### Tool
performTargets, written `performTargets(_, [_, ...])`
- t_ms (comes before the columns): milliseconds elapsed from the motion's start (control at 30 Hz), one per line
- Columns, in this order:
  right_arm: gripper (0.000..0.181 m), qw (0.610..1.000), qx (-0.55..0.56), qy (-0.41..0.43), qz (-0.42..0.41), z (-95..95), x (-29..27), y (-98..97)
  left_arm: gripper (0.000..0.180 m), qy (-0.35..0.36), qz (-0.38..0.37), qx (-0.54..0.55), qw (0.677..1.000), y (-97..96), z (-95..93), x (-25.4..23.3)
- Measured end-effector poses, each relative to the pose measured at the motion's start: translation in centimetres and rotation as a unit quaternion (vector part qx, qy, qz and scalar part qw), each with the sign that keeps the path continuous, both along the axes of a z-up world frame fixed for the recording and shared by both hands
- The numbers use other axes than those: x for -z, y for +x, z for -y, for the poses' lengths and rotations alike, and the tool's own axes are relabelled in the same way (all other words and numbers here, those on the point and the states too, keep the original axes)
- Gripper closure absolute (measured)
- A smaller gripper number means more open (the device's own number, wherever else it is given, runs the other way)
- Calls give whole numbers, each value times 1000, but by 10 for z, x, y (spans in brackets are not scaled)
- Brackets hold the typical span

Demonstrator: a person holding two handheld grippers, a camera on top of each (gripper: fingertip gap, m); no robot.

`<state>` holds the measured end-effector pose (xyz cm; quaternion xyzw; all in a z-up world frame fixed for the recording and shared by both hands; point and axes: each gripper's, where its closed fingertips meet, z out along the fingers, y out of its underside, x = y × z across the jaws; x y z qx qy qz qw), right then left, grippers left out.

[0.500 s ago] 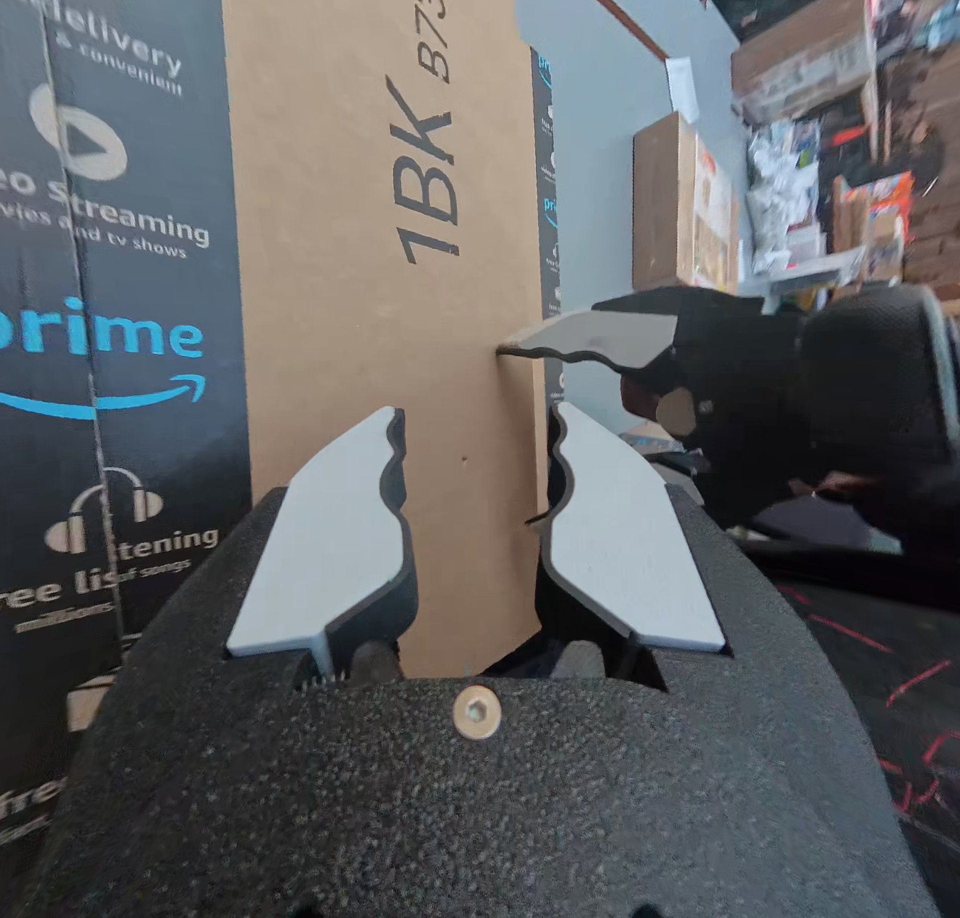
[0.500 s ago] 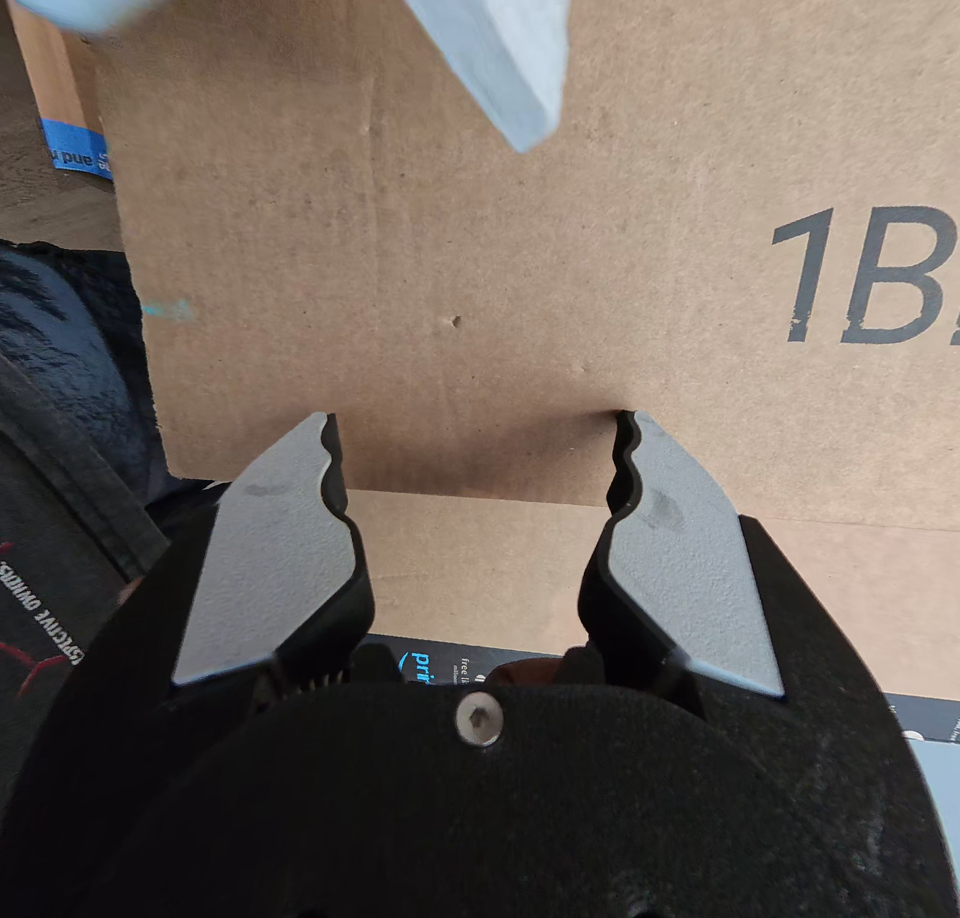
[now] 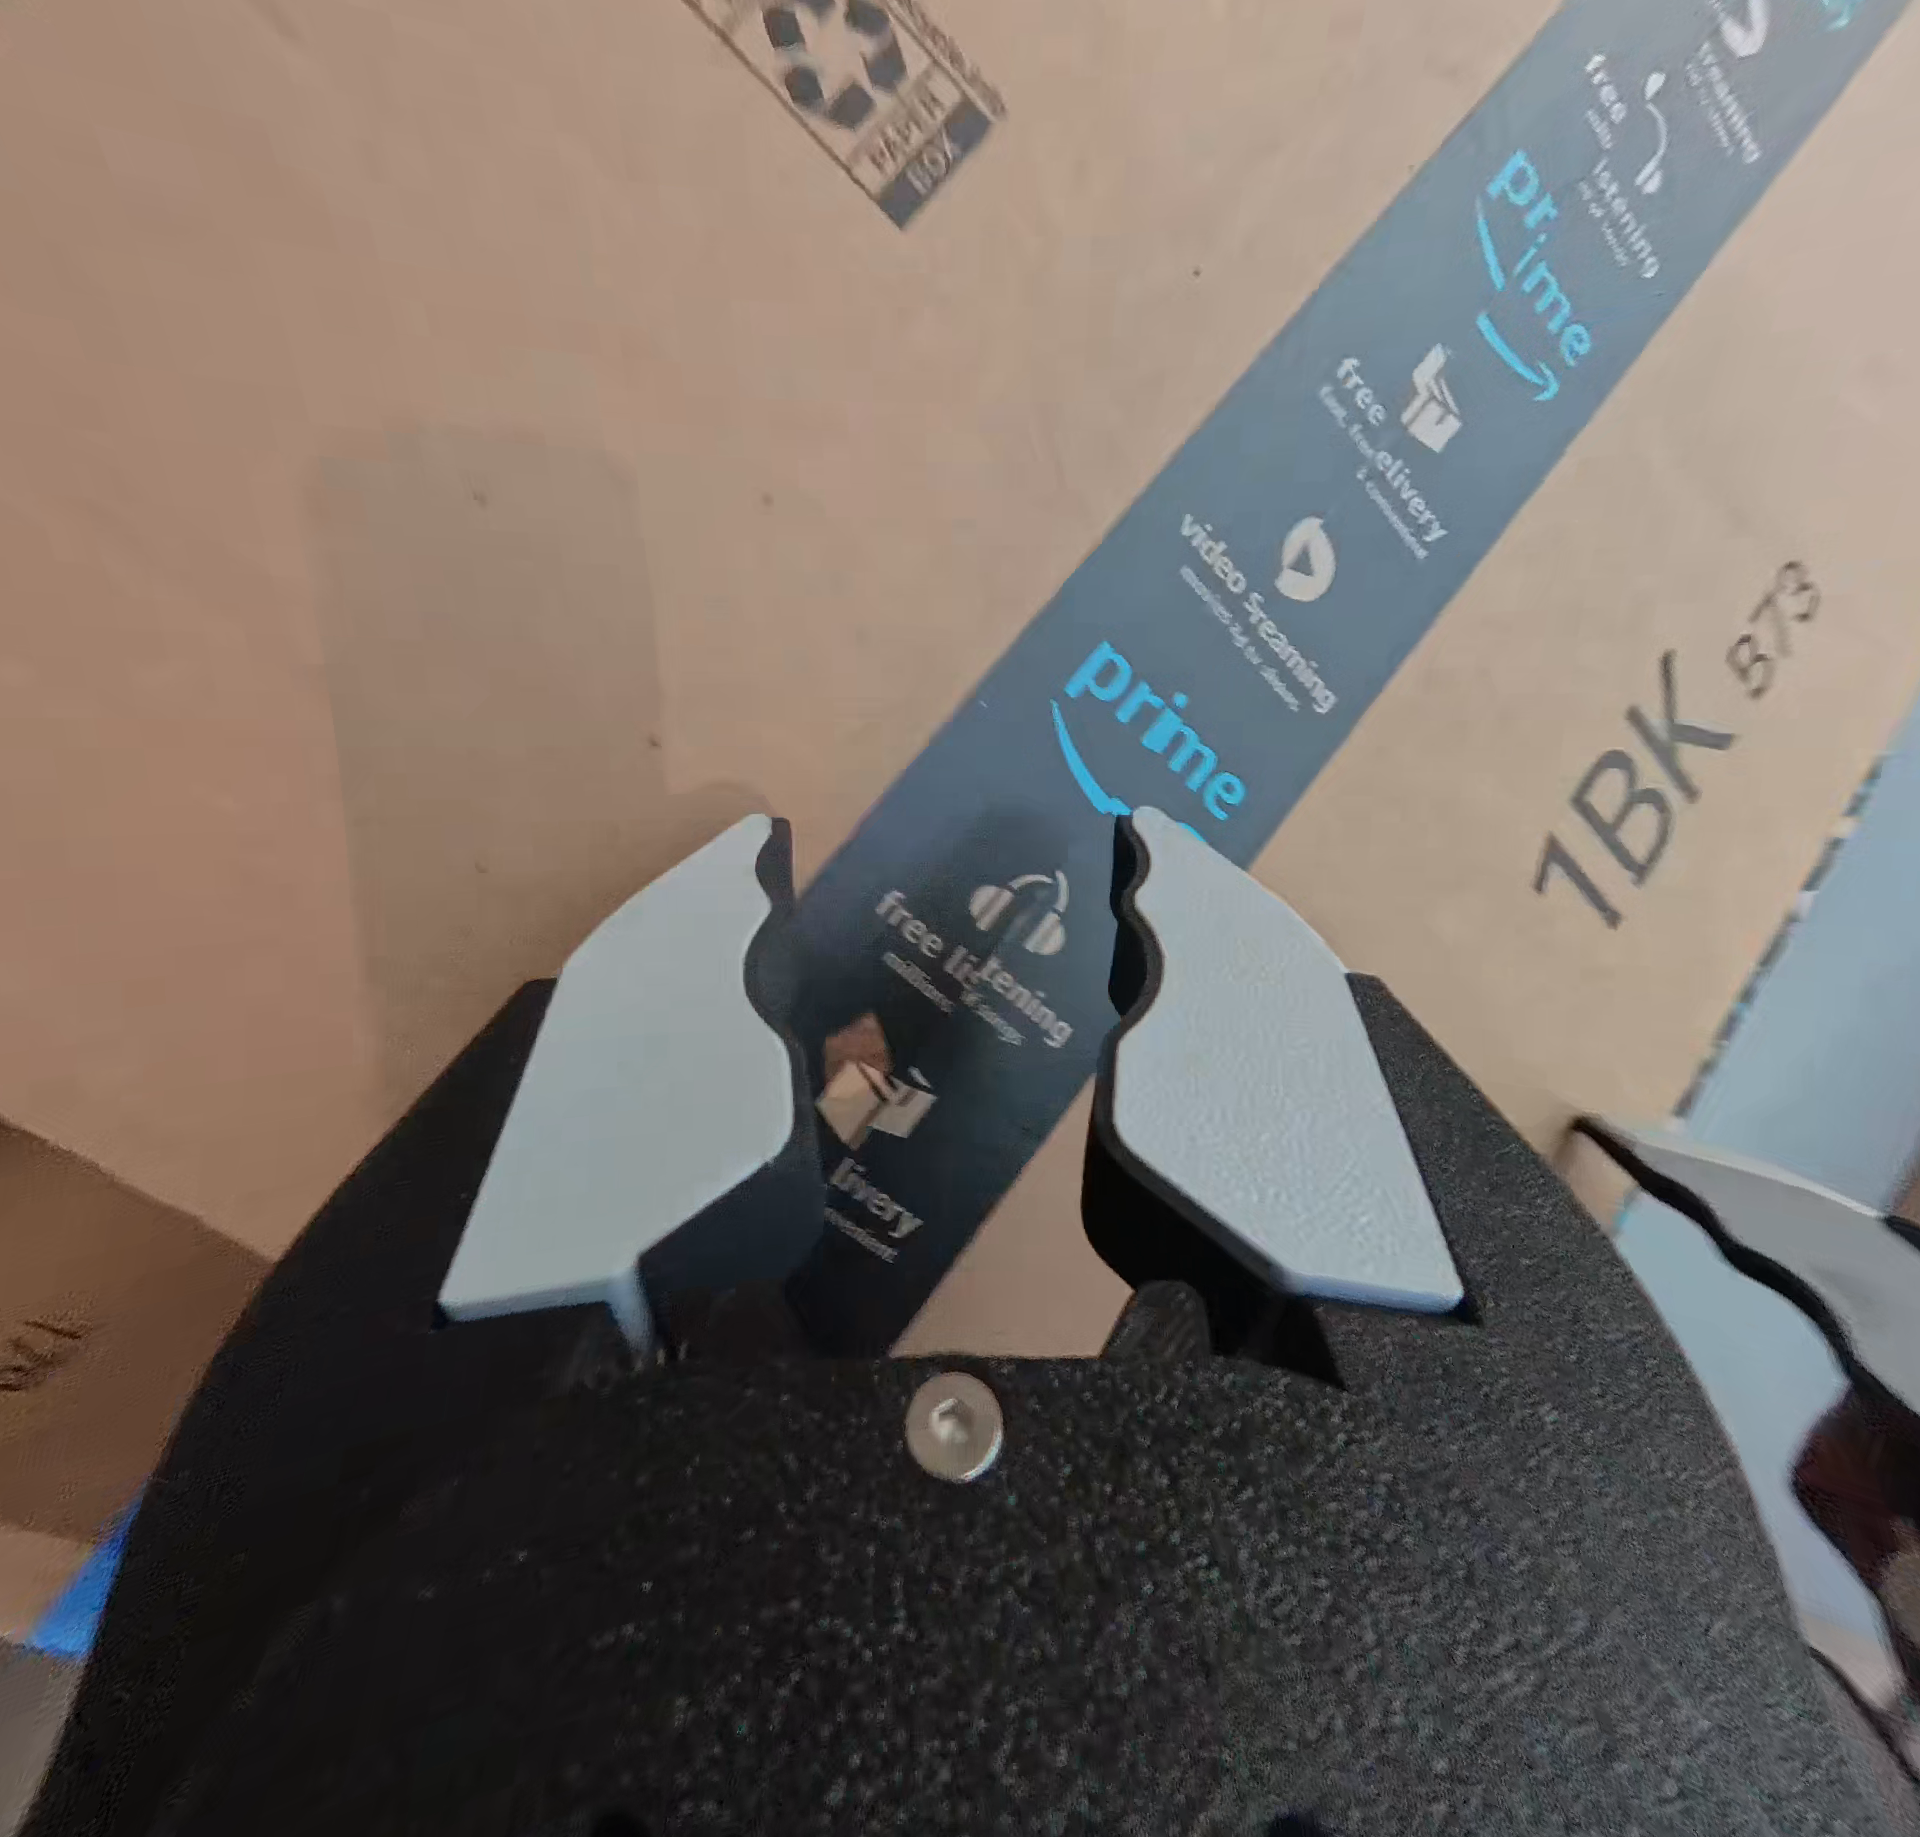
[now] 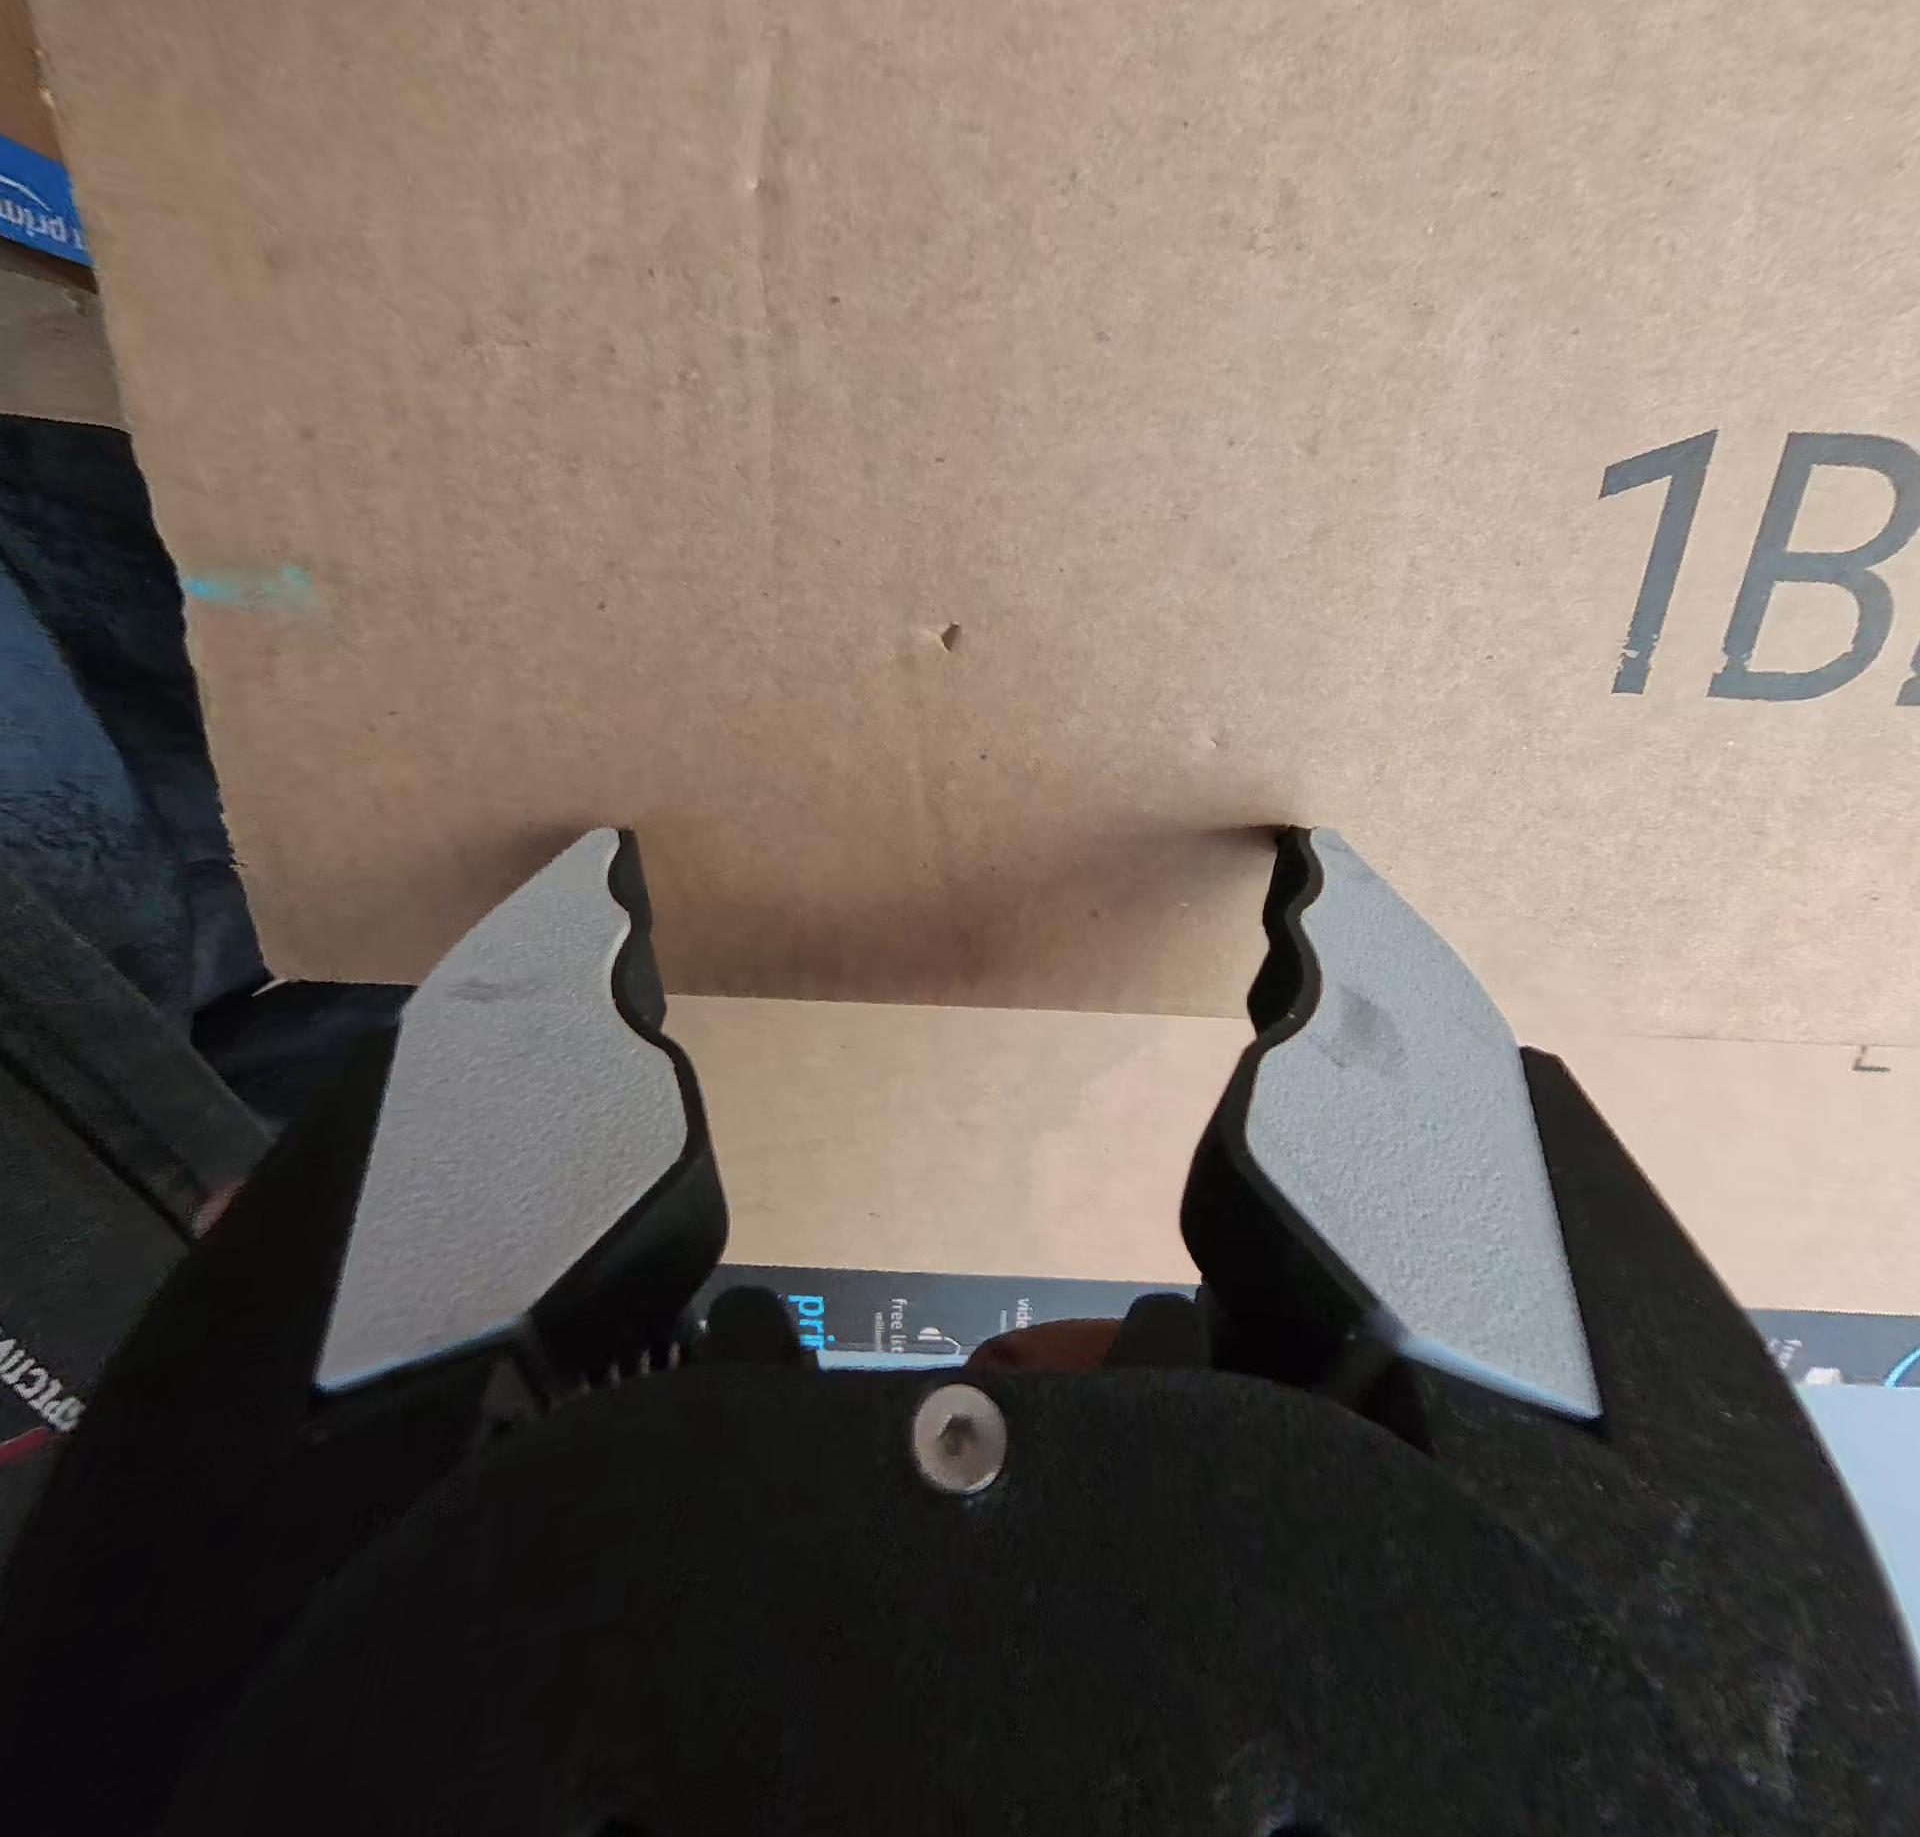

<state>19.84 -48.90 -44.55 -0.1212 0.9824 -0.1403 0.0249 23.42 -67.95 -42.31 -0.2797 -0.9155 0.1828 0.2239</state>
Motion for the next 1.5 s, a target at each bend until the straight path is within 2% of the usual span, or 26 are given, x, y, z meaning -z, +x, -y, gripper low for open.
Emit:
performTargets(67, [66,1000,0,3,-2,0,1,1,122,-36,11,40,998,2,12,-7])
performTargets(200, [66,1000,-5,8,-3,-1,1,1,118,-15,19,115,993,6,2,-17])
performTargets(300, [67,1000,-6,9,-3,-1,1,1,108,-30,55,150,987,30,-9,-19])
performTargets(367, [66,1000,-5,8,-1,-1,1,1,104,-16,50,128,990,51,-15,-18])
performTargets(500, [64,1000,-1,6,-1,-1,1,2,100,69,-54,-17,996,88,-14,-17])
performTargets(600, [63,1000,1,6,0,0,2,3,91,91,-78,-79,990,109,-5,-7])
performTargets(767, [62,1000,-5,12,-3,-2,2,4,80,126,-112,-74,983,102,-10,4])
performTargets(1033, [58,1000,-10,25,-7,-3,3,5,55,154,-162,-83,971,77,-13,-31])
performTargets(1100, [57,1000,-11,27,-7,-4,3,5,56,174,-199,-97,960,79,-8,-42])
performTargets(1200, [57,999,-16,30,-9,-5,4,6,69,197,-272,-121,934,89,3,-63])
performTargets(1267, [56,999,-19,32,-10,-5,4,6,80,209,-344,-131,906,98,12,-82])
performTargets(1333, [55,999,-24,35,-11,-7,4,6,92,212,-434,-140,864,110,25,-105])
performTargets(1400, [54,999,-29,39,-14,-8,4,6,97,201,-529,-148,811,124,44,-132])
performTargets(1433, [54,999,-31,41,-15,-9,4,6,97,189,-558,-146,795,128,53,-143])
performTargets(1500, [54,998,-38,44,-17,-10,5,6,95,147,-573,-117,798,127,63,-156])
